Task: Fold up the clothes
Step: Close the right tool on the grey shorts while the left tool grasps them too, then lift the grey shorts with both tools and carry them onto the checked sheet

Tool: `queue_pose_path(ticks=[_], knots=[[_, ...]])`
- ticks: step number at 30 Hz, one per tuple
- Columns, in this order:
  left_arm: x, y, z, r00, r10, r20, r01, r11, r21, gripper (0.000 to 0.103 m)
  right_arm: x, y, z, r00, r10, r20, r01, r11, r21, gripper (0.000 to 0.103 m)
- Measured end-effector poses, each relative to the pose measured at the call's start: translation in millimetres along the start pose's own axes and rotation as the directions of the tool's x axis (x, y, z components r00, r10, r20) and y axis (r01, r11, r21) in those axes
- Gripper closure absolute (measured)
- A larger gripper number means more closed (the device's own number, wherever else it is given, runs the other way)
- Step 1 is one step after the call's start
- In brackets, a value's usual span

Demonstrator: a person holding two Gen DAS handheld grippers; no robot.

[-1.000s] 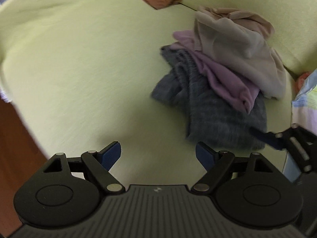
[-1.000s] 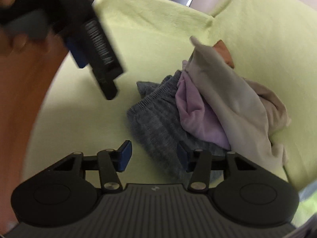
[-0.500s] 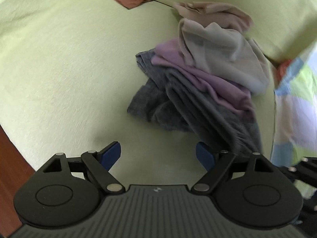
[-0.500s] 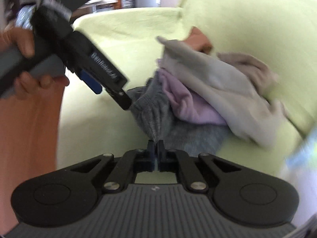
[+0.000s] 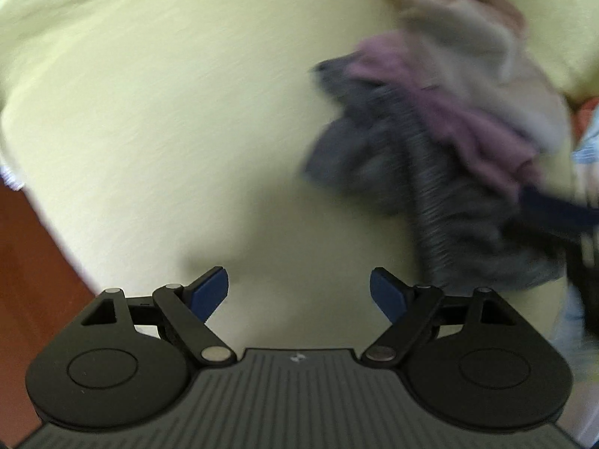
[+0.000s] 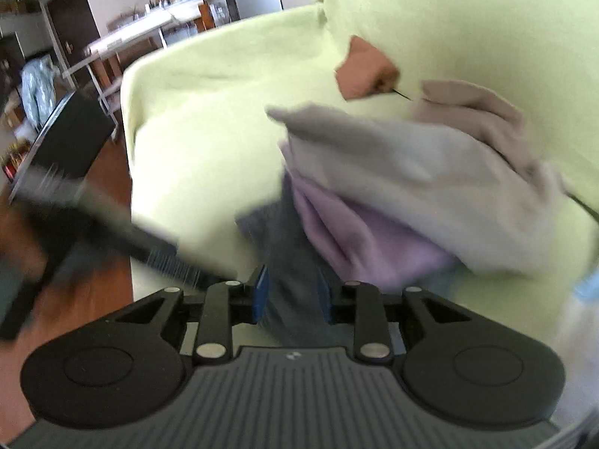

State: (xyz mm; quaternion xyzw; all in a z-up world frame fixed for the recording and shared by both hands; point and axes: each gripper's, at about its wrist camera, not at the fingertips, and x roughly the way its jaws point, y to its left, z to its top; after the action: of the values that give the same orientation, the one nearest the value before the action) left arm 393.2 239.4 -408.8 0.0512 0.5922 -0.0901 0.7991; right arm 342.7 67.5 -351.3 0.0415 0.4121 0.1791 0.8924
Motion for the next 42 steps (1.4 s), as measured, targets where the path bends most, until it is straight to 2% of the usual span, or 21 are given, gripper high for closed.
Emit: queue_pose_path(ticks=[2, 4, 5, 7, 8, 12, 16, 19, 22, 23, 26, 27, 28, 29, 31, 34, 35, 37, 38, 40, 42], knots=[[4, 22, -10, 0.999, 0.022, -0.027, -0.023, 0.999, -0.042, 0.019, 23, 10, 6, 0.999, -0.034, -0.024, 0.034, 0.999, -0.021, 0.079], [6, 33, -15, 0.999, 0.014, -0.032, -0.016, 0.997, -0.075, 0.019, 42, 22, 5, 0.994, -0.098, -0.041, 0.095, 0.994, -0.055, 0.065], [6, 35, -16, 1.0, 0.005, -0.03, -0.007, 0.997, -0.082, 0.019, 48, 27, 3, 0.989, -0.138, -0.043, 0.134, 0.987, -0.092, 0.063], [7, 36, -16, 0.999, -0.028, -0.018, 0.027, 0.995, -0.091, 0.019, 54, 32, -1, 0.971, -0.237, -0.022, 0.23, 0.956, -0.182, 0.074], [7, 33, -14, 0.998, -0.055, -0.007, 0.054, 0.994, -0.09, 0.019, 49, 25, -2, 0.966, -0.257, -0.007, 0.253, 0.955, -0.157, 0.077], [10, 19, -1, 0.984, -0.172, 0.04, 0.175, 0.981, -0.088, 0.019, 19, -8, 0, 0.97, -0.243, -0.013, 0.243, 0.967, 0.079, 0.083], [23, 9, 14, 0.951, -0.301, 0.064, 0.307, 0.944, -0.119, 0.02, 11, -36, 1, 0.987, -0.151, -0.062, 0.16, 0.964, 0.211, 0.084], [40, 10, 17, 0.943, -0.329, 0.055, 0.333, 0.925, -0.181, 0.02, 26, -58, 7, 0.989, -0.112, -0.101, 0.133, 0.962, 0.239, 0.089], [37, 19, 10, 0.938, -0.339, 0.069, 0.346, 0.916, -0.204, 0.021, 27, -53, 7, 0.988, -0.102, -0.117, 0.125, 0.969, 0.214, 0.088], [37, 25, 7, 0.937, -0.341, 0.078, 0.349, 0.912, -0.215, 0.026, 27, -49, 7, 0.987, -0.106, -0.119, 0.128, 0.972, 0.199, 0.088], [39, 40, 2, 0.925, -0.368, 0.097, 0.381, 0.887, -0.26, 0.076, 26, -39, 4, 0.985, -0.116, -0.125, 0.137, 0.976, 0.17, 0.087], [46, 49, 1, 0.903, -0.42, 0.085, 0.425, 0.852, -0.306, 0.088, 27, -38, 3, 0.985, -0.119, -0.127, 0.14, 0.976, 0.166, 0.087], [52, 53, 0, 0.889, -0.451, 0.078, 0.45, 0.827, -0.338, 0.095, 28, -48, 6, 0.985, -0.121, -0.125, 0.141, 0.977, 0.163, 0.086], [55, 54, -1, 0.884, -0.461, 0.079, 0.458, 0.819, -0.345, 0.098, 28, -54, 7, 0.984, -0.122, -0.126, 0.142, 0.977, 0.161, 0.086], [33, 57, -13, 0.89, -0.447, 0.092, 0.451, 0.83, -0.328, 0.099, 29, -52, 4, 0.985, -0.113, -0.13, 0.133, 0.978, 0.16, 0.081], [22, 62, -21, 0.875, -0.468, 0.123, 0.48, 0.811, -0.333, 0.101, 40, -49, 7, 0.988, -0.095, -0.123, 0.109, 0.988, 0.111, 0.072], [17, 64, -25, 0.869, -0.477, 0.131, 0.492, 0.803, -0.336, 0.101, 44, -44, 7, 0.987, -0.111, -0.116, 0.12, 0.99, 0.073, 0.072], [3, 67, -32, 0.866, -0.478, 0.143, 0.498, 0.805, -0.322, 0.102, 54, -37, 6, 0.985, -0.143, -0.098, 0.143, 0.99, -0.002, 0.085], [-2, 73, -36, 0.867, -0.474, 0.153, 0.497, 0.811, -0.308, 0.102, 58, -36, 7, 0.985, -0.147, -0.09, 0.146, 0.989, -0.011, 0.086], [-19, 84, -43, 0.86, -0.471, 0.196, 0.51, 0.807, -0.298, 0.102, 54, -40, 9, 0.991, -0.119, -0.067, 0.123, 0.991, 0.058, 0.087], [-34, 90, -48, 0.854, -0.465, 0.236, 0.518, 0.806, -0.287, 0.103, 40, -50, 10, 0.999, -0.036, -0.029, 0.041, 0.978, 0.202, 0.087]])
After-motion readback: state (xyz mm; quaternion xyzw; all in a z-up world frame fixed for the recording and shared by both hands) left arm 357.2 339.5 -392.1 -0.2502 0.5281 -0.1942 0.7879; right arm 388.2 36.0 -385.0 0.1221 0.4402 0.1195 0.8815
